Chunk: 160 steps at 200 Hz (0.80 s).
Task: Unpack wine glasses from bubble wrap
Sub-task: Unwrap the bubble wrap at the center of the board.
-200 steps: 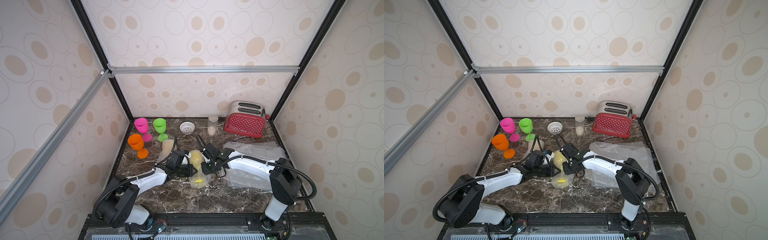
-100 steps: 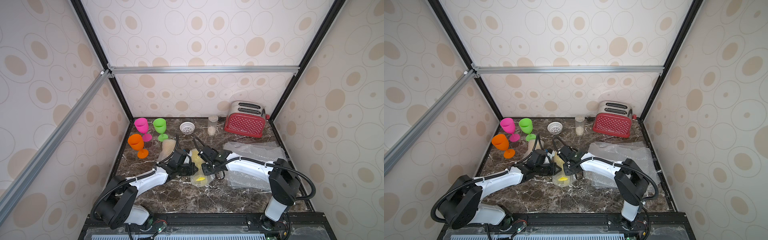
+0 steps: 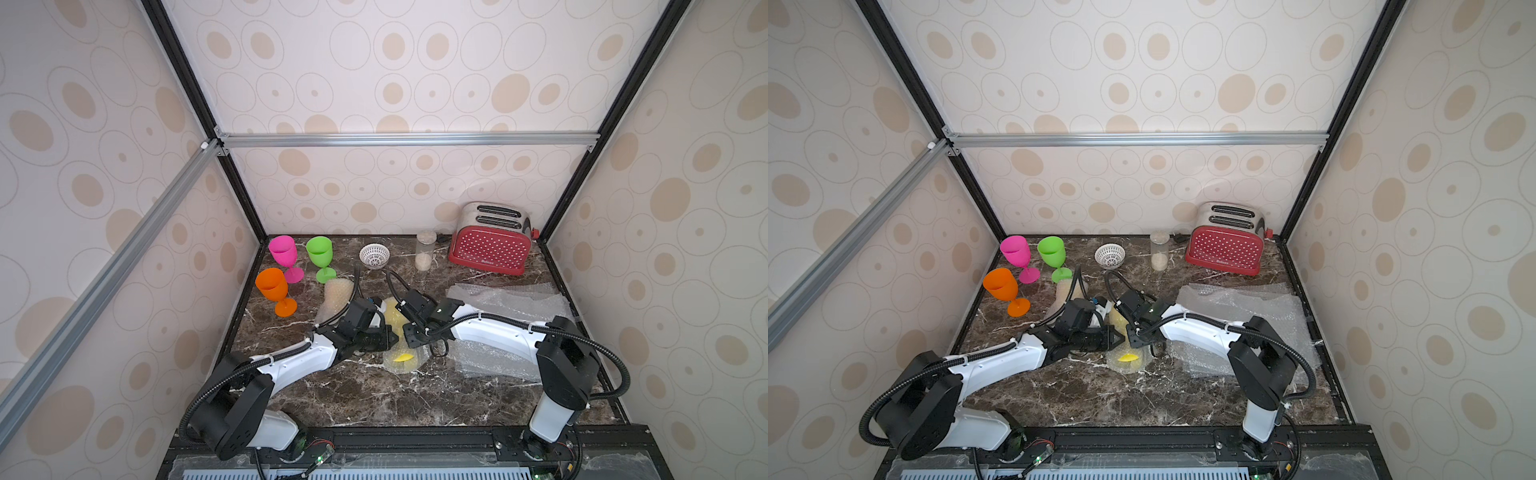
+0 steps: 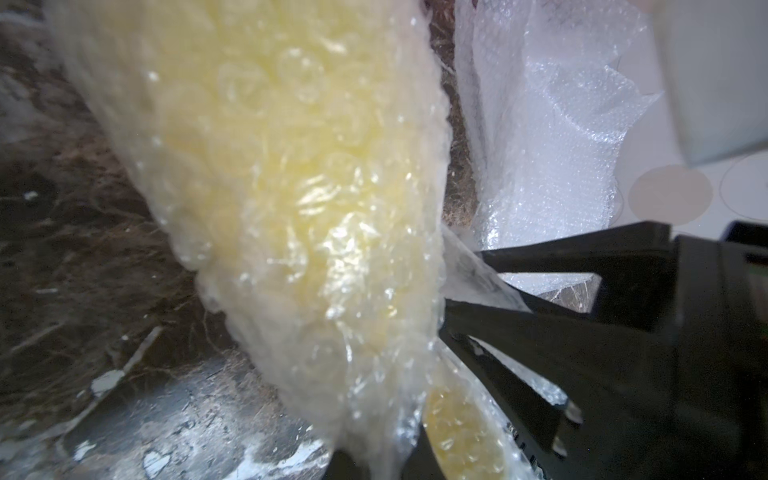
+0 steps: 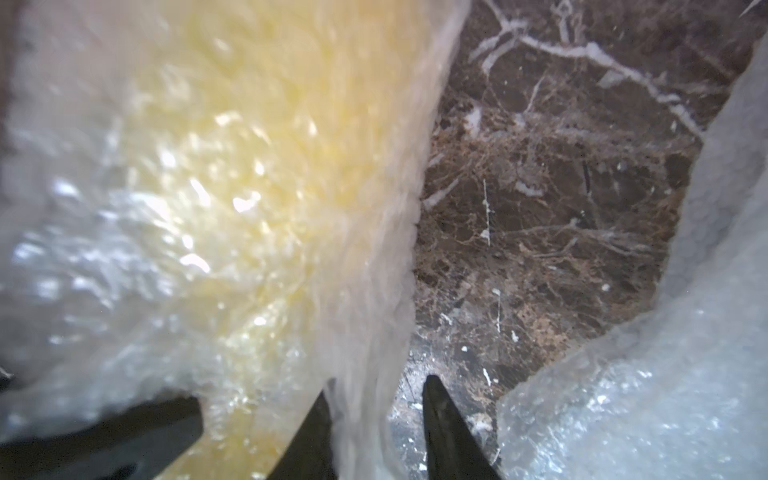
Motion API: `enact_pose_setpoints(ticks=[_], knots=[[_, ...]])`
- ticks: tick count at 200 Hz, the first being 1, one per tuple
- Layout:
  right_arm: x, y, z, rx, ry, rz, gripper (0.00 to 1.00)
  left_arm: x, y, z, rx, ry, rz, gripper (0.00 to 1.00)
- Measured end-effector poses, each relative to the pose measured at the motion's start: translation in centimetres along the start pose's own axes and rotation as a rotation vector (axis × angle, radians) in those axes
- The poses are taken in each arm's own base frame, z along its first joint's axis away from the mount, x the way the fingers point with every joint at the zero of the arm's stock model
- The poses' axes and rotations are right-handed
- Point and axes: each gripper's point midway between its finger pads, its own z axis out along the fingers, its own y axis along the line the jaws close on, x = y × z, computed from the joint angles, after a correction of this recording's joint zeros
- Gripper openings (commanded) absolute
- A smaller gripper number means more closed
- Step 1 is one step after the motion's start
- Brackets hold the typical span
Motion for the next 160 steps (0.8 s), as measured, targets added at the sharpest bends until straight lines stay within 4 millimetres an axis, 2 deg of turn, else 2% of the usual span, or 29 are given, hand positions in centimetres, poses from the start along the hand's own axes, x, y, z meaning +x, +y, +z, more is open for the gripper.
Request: enact_pose_setpoints(ticks=[74, 124, 160], knots=[[-2.4, -0.7, 1.3, 0.061, -0.077, -0.008, 0.35, 0.1, -0.4, 0.1, 0.009, 0.001, 0.006, 0.06], [-3.1, -0.4, 2.6, 0.024, -0.152, 0.024, 0.35, 0.0, -0.4, 0.3, 0.014, -0.005, 0.005, 0.02], [-4.9, -0.4, 2.7, -0.039, -0.189, 0.091, 0.35, -0.5, -0.8, 0.3, 0.028, -0.022, 0.009, 0.01]])
